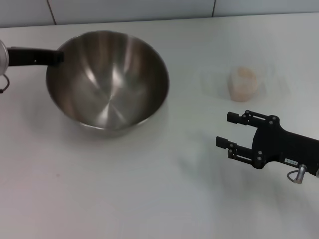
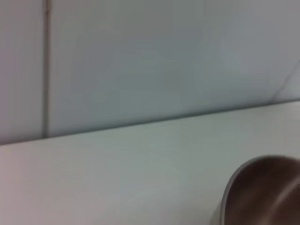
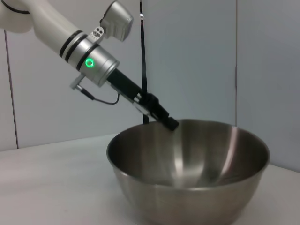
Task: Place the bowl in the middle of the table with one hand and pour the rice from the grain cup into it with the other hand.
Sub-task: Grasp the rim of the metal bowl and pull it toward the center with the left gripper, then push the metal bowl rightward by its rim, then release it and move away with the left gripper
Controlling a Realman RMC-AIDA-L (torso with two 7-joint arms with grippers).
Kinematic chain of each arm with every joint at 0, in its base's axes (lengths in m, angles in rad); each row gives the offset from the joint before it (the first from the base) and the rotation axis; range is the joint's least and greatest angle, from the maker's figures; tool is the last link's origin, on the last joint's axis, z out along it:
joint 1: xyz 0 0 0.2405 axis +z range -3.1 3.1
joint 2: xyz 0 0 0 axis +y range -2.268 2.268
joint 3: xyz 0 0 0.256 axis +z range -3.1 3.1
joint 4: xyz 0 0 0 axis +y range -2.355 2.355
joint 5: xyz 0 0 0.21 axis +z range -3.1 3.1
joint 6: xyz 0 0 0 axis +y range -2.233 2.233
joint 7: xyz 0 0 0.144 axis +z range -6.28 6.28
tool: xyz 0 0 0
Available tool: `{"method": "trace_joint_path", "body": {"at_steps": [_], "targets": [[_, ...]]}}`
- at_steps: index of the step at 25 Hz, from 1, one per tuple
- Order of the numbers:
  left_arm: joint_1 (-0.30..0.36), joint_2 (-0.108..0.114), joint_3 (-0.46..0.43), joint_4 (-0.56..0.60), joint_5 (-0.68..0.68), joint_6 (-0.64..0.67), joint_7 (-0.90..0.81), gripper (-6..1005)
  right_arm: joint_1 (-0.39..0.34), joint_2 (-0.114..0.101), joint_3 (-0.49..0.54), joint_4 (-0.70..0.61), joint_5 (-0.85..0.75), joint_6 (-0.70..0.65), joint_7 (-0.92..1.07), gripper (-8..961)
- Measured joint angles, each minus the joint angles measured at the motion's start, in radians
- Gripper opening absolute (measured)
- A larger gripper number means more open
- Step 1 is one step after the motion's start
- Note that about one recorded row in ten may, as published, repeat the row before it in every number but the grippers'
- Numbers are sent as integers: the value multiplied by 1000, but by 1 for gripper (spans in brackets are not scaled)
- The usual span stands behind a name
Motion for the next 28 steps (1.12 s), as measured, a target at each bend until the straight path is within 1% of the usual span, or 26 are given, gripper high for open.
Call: {"method": "trace_joint_path", "body": {"at_steps": [4,5,7,8,12,16,22,28], "targets": [[0,0,0,0,0,0,0,42,0,0,-1,0,0,0,0,652],[-11,1,-37,-2,-57,-44,39,41,0,0,-1,0,0,0,0,652],[-11,1,-37,-2,-57,-44,39,41,0,0,-1,0,0,0,0,652],[-43,0,-69,-12,-131,-99,81,42,0,0,-1,0,0,0,0,652],[-79,-5,-52,-5,-139,-103,85,43,-2,0,-4,0,0,0,0,652],[-118,-8,-24,27,-145,-93,91,44,-6,0,-4,0,0,-2,0,651],[-188,-11,11,117,-163,-58,113,45,-11,0,-1,0,-1,-8,0,651],[-230,-12,33,205,-200,-24,146,47,-13,2,-1,0,-4,-9,0,652]]}}
